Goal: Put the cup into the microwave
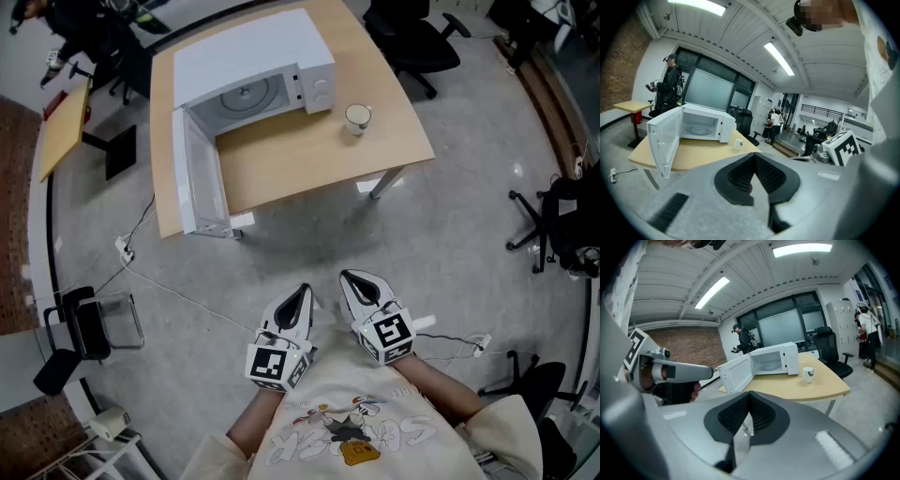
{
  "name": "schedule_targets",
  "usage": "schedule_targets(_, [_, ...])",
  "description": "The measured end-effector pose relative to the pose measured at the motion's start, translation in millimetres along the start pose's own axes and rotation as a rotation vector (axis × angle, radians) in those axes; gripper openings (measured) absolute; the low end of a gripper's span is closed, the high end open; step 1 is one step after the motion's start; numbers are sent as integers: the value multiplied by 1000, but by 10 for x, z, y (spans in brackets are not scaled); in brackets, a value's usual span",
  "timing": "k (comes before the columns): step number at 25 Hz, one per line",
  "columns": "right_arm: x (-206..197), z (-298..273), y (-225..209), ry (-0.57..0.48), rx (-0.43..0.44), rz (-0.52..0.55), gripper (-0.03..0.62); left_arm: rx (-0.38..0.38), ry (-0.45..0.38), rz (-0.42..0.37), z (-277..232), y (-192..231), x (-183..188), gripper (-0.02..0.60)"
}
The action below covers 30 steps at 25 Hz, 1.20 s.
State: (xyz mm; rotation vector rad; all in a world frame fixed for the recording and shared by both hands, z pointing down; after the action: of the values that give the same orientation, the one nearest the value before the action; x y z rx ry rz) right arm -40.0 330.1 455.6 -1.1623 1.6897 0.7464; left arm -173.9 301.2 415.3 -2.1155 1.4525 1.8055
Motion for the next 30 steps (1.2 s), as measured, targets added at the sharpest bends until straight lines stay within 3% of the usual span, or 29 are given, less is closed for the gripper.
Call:
schedule_targets(5, [19,-82,-50,1,-35,-14,6,8,-24,-14,33,124,55,3])
schedule_targets(11, [-7,-194,98,40,0,-13,6,-9,3,-49,66,205,75,3])
schedule_targets(16, [126,-276,187,-30,21,-40,8,-13,-4,-40,122,317,167,3])
schedule_targets(20, [146,-364,223,-25,-10,-52,159,-31,-9,-9,165,459,205,3])
schedule_targets(22, [127,-436,233,-7,-40,-32,170,-44,-5,11,119,544,212,3])
schedule_targets(30, [334,-796,-415,-33,-112,47,149,-73,0,-10,-490,678,552,3])
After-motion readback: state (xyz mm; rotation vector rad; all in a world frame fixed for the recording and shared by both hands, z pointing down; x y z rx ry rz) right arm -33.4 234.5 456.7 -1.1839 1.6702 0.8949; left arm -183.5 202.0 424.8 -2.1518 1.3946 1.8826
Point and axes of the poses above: the fingertips, and each gripper's own axes: z backward along the fingers, y to its left, x out of its top, the point moved 6 cm from there along z, backward along the fingers, and after that the axes turned 15 degrees about z, right-handed, at the moved point
